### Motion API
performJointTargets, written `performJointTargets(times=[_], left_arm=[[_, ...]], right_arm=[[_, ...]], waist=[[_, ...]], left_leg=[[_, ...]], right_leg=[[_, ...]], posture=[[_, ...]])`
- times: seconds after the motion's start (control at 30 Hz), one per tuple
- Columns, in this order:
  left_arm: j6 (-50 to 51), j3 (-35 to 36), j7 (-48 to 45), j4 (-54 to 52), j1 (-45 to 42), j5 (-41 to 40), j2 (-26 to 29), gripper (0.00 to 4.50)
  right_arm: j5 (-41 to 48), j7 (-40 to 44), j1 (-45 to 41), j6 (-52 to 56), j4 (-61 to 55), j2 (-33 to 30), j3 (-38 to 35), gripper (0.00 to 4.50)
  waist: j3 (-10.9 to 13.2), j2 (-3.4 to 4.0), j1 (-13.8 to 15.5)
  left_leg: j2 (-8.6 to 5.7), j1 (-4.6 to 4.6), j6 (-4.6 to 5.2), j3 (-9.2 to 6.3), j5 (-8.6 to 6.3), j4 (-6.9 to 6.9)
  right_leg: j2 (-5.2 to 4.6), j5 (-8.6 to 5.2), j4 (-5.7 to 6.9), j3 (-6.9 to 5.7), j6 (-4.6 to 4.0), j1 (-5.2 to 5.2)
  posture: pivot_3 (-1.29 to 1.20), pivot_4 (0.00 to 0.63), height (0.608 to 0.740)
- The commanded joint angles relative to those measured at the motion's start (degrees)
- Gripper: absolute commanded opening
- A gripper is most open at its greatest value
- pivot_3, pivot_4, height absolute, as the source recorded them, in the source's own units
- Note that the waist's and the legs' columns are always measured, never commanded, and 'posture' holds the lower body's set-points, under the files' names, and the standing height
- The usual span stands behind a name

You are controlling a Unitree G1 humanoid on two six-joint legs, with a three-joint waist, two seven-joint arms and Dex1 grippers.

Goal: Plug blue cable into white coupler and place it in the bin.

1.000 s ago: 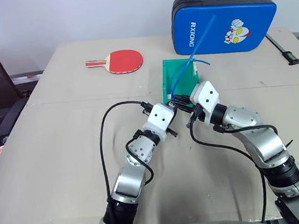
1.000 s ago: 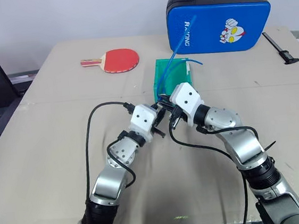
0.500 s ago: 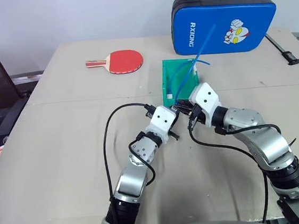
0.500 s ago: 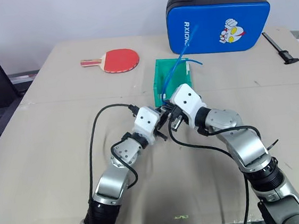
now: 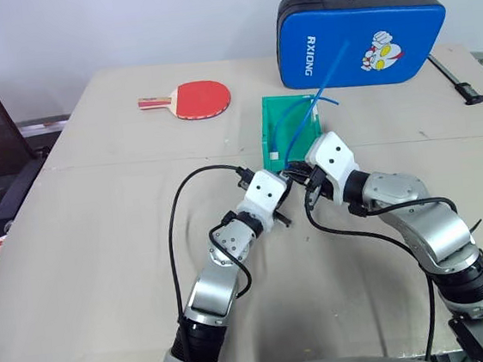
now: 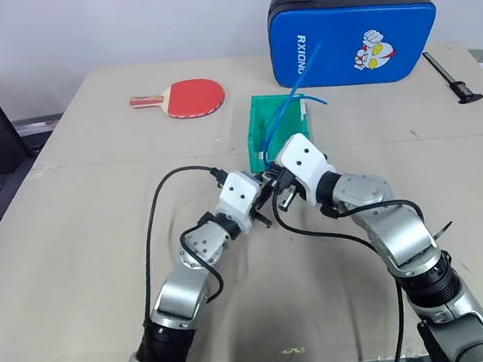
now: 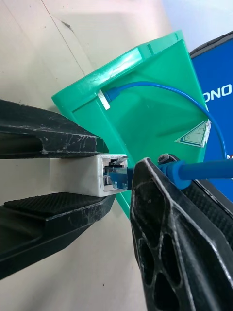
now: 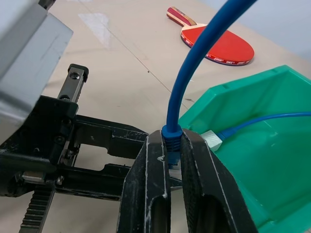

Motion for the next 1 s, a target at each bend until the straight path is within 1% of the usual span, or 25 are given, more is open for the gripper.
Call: performJointTargets(times=[0.03,0.13,0.17,0.2,0.27,0.33,0.43,0.6,0.67,0.7,0.73,0.77,0.8,0.83,0.9,1.0], left_arm=[[-6.2,-0.5,0.1,-11.1,-6.5,-1.9,-2.9,0.35],[-6.1,-0.4,0.1,-11.1,-6.5,-1.9,-2.9,0.35],[-5.9,-0.3,0.1,-11.1,-6.3,-1.9,-3.0,0.35],[-5.8,-0.3,0.1,-11.0,-6.2,-2.0,-3.0,0.35],[-4.9,0.5,0.4,-10.6,-5.6,-2.5,-3.3,0.35],[-4.2,1.1,0.3,-10.1,-5.2,-2.7,-3.2,0.35],[-4.1,0.9,-0.4,-9.1,-4.5,-2.6,-2.5,0.35],[-4.1,0.6,-2.1,-8.3,-4.2,-2.8,-1.4,0.35],[-4.3,-0.3,-3.4,-8.5,-4.1,-2.3,-0.2,1.37],[-4.6,-0.5,-3.4,-8.6,-4.1,-2.1,-0.1,1.67],[-4.6,-0.4,-3.2,-8.6,-4.1,-2.1,-0.1,2.12],[-4.8,-0.2,-2.8,-8.5,-4.1,-1.9,-0.1,2.49],[-4.7,0.0,-2.5,-8.5,-4.1,-1.9,-0.2,3.11],[-4.1,0.3,-3.1,-8.7,-3.8,-2.6,0.1,3.24],[-2.7,0.8,-4.7,-9.9,-3.0,-3.8,1.2,3.24],[-0.3,3.0,-7.0,-14.1,-0.4,-5.8,4.3,3.24]], right_arm=[[-0.9,0.3,3.3,6.3,7.6,-0.3,4.9,0.00],[-0.8,-0.2,3.3,5.5,8.0,0.5,3.9,0.00],[-0.5,-0.9,3.4,2.8,8.1,1.9,2.6,0.00],[0.6,-2.9,3.5,3.1,7.9,4.4,0.1,0.00],[1.9,-2.0,3.7,-3.0,7.2,6.4,-2.1,0.00],[2.8,-1.9,4.3,-5.4,6.4,7.4,-4.0,0.00],[2.6,-1.5,4.6,-11.3,6.5,7.6,-5.7,0.00],[2.6,-1.0,5.0,-13.7,6.3,6.6,-6.5,0.00],[2.0,-0.7,5.2,-14.0,6.5,5.9,-6.0,0.00],[1.9,-0.7,5.3,-14.3,6.5,5.7,-5.9,0.00],[1.9,-0.7,5.4,-14.5,6.6,5.6,-5.8,0.00],[1.7,-0.7,5.4,-14.9,6.7,5.5,-5.7,0.00],[1.6,-0.6,5.4,-15.4,6.8,5.3,-5.7,0.00],[1.6,-0.5,5.2,-15.7,6.8,5.1,-5.9,0.00],[1.8,-0.1,4.6,-16.0,7.0,4.6,-6.7,0.00],[3.8,0.6,2.3,-15.3,7.1,4.1,-9.0,0.00]], waist=[[0.0,0.00,0.0],[0.0,0.00,0.0],[0.0,0.00,0.0],[0.0,-0.01,0.0],[0.0,0.00,0.1],[0.0,0.00,0.1],[0.0,0.00,0.0],[0.0,0.00,0.0],[0.0,0.00,0.0],[0.0,0.00,0.1],[0.0,0.02,0.1],[0.0,0.01,0.0],[0.0,0.01,0.0],[0.0,0.01,0.0],[0.0,0.02,0.0],[0.0,0.02,-0.2]], left_leg=[[0.00,0.00,0.00,0.00,0.00,0.00],[0.00,0.00,0.00,0.00,0.00,0.00],[0.00,0.00,0.00,0.00,0.00,0.00],[0.00,0.00,0.00,0.00,0.00,0.00],[0.00,0.00,-0.01,-0.01,0.00,0.00],[0.00,-0.01,-0.01,-0.03,0.00,0.00],[-0.03,-0.01,-0.01,0.04,0.00,0.00],[-0.01,0.00,-0.01,0.02,0.01,0.00],[0.00,0.01,-0.01,0.01,0.01,0.00],[0.01,0.01,-0.01,0.00,0.01,0.00],[0.00,0.01,-0.01,-0.01,0.01,0.00],[-0.01,0.02,-0.01,0.03,0.01,0.00],[-0.01,0.02,-0.01,0.06,0.01,0.01],[-0.01,0.02,-0.01,0.06,0.01,0.01],[-0.01,0.02,-0.01,0.06,0.01,0.01],[0.03,0.02,-0.02,0.04,0.01,-0.01]], right_leg=[[0.00,0.00,0.00,0.00,0.00,0.00],[0.00,0.00,-0.01,0.00,0.00,0.00],[0.00,0.00,-0.01,0.00,0.00,0.00],[0.00,0.00,-0.01,-0.01,0.00,0.00],[0.00,0.00,0.01,0.00,0.00,0.00],[0.02,0.00,0.01,-0.04,0.00,0.00],[0.00,0.00,-0.01,0.01,0.00,0.00],[0.03,0.00,0.00,-0.02,0.00,0.00],[0.04,0.00,0.02,-0.02,0.00,0.00],[0.05,0.00,0.03,-0.03,0.00,0.00],[0.03,0.00,0.02,-0.03,0.00,0.01],[0.02,0.00,0.04,0.00,0.00,0.01],[0.02,0.00,0.02,0.03,0.00,0.00],[0.02,0.00,0.02,0.04,0.00,0.00],[0.03,0.00,0.02,0.04,0.00,0.00],[0.08,0.00,0.02,0.02,0.00,-0.01]], posture=[[0.00,0.150,0.681],[0.00,0.150,0.681],[0.00,0.150,0.681],[0.00,0.150,0.681],[0.00,0.150,0.681],[0.00,0.150,0.681],[0.00,0.150,0.681],[0.00,0.150,0.681],[0.00,0.150,0.681],[0.00,0.150,0.681],[0.00,0.150,0.681],[0.00,0.150,0.681],[0.00,0.150,0.681],[0.00,0.150,0.681],[0.00,0.150,0.681],[0.00,0.150,0.681]])
